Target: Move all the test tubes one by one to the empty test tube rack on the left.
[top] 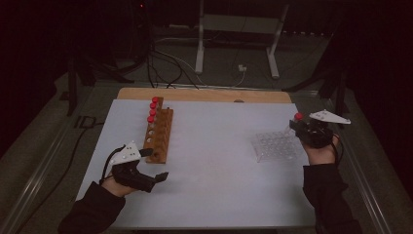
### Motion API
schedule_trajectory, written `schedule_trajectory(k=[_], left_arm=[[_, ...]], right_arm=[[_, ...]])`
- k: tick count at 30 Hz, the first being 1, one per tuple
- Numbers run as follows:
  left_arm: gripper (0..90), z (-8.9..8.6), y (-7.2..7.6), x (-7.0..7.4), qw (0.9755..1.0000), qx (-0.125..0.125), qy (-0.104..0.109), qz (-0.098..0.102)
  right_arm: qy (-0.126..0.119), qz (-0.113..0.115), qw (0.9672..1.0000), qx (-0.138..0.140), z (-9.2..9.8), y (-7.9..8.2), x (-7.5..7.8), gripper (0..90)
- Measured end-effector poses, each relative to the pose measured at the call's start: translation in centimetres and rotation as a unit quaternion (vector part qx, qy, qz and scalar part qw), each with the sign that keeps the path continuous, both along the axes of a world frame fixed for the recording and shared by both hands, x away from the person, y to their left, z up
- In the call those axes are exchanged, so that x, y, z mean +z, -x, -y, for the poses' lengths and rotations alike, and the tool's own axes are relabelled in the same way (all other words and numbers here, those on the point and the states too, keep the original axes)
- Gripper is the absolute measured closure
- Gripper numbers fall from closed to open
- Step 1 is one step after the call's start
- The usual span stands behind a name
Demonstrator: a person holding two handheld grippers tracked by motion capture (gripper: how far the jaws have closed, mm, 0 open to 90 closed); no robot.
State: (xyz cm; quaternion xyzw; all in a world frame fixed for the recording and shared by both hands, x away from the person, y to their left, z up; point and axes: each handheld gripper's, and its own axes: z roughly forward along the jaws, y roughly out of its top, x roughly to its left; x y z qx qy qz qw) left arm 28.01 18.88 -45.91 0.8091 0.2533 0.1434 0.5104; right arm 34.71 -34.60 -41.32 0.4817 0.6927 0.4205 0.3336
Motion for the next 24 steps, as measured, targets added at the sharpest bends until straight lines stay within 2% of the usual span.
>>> schedule_trajectory(k=[5,11,18,20,24], left_arm=[[1.2,0.2,0.0,0.4,1.0,-0.006,0.002,0.001],[1.2,0.4,0.0,0.9,0.9999,-0.013,0.004,0.003],[1.2,0.9,-0.4,1.8,0.9998,-0.019,0.007,0.007],[1.2,1.2,-0.5,1.9,0.9996,-0.025,0.008,0.007],[1.2,2.0,-0.8,2.1,0.9994,-0.032,0.008,0.009]], right_arm=[[-0.001,0.003,0.9992,0.04,-1.9,0.7,1.2,75.2],[-0.002,0.003,0.9965,0.084,-4.1,1.3,1.7,75.1],[0.006,-0.009,0.9911,0.132,-6.8,2.0,1.2,75.1],[0.003,-0.014,0.989,0.147,-7.6,2.2,0.8,75.2],[0.012,-0.022,0.9848,0.172,-9.3,2.6,0.0,75.2]])
